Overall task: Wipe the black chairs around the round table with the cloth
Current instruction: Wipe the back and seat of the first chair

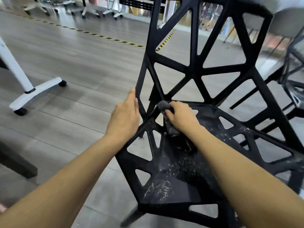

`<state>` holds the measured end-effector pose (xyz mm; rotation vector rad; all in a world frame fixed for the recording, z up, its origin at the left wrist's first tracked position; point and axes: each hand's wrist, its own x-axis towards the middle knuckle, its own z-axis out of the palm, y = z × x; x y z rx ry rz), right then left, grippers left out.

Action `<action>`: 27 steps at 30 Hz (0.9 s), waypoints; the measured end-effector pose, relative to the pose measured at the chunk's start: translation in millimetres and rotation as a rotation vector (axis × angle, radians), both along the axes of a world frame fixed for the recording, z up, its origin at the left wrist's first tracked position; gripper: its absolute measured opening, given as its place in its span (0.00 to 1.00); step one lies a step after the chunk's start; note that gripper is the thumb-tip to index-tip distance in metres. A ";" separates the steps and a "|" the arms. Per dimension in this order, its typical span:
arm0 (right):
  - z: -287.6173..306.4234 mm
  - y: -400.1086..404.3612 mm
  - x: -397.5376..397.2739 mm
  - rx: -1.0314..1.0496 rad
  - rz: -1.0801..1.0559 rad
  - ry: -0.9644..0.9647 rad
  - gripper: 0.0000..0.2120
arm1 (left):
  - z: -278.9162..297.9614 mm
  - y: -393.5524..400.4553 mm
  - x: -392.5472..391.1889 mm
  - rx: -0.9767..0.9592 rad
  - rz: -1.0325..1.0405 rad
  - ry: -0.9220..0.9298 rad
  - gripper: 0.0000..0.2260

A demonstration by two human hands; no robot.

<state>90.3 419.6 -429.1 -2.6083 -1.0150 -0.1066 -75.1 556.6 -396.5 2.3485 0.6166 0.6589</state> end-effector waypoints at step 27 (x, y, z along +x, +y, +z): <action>-4.1 -7.1 46.5 0.181 0.012 -0.035 0.14 | -8.6 -4.2 -0.8 0.170 0.040 -0.054 0.23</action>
